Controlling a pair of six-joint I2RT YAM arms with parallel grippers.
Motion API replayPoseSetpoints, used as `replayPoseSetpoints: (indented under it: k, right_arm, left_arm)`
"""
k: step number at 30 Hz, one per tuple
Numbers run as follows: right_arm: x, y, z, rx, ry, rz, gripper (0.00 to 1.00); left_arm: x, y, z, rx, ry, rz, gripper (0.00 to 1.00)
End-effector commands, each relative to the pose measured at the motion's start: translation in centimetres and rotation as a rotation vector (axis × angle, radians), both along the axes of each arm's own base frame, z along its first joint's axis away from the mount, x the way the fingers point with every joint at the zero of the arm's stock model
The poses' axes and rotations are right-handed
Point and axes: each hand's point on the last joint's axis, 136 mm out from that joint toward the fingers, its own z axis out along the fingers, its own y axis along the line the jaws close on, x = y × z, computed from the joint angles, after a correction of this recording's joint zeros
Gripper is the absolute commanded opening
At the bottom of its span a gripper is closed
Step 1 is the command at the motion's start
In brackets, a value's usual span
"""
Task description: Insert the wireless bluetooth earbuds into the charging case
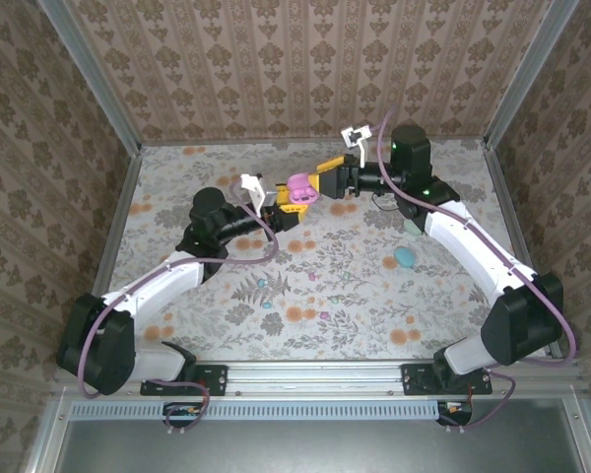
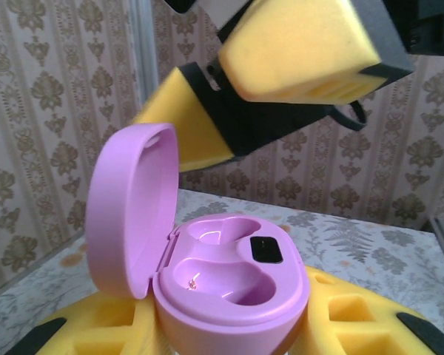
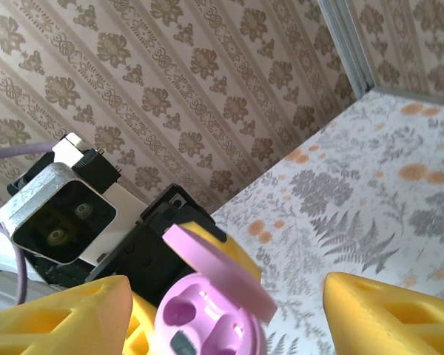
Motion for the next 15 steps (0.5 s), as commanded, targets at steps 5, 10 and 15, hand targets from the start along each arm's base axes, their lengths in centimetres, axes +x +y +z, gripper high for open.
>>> replayPoseSetpoints:
  k: [5, 10, 15]
  right_arm:
    - [-1.3, -0.9, -0.7, 0.009, 0.217, -0.045, 0.66]
    - [-1.0, -0.1, -1.5, 0.065, 0.382, -0.023, 0.57]
    - [-0.8, 0.5, -1.8, 0.092, 0.456, 0.009, 0.55]
  left_arm:
    - [0.2, 0.8, 2.0, -0.055, -0.117, 0.075, 0.33]
    - [0.0, 0.7, 2.1, -0.061, -0.126, 0.063, 0.33]
    - [-0.1, 0.6, 2.3, -0.061, -0.133, 0.051, 0.33]
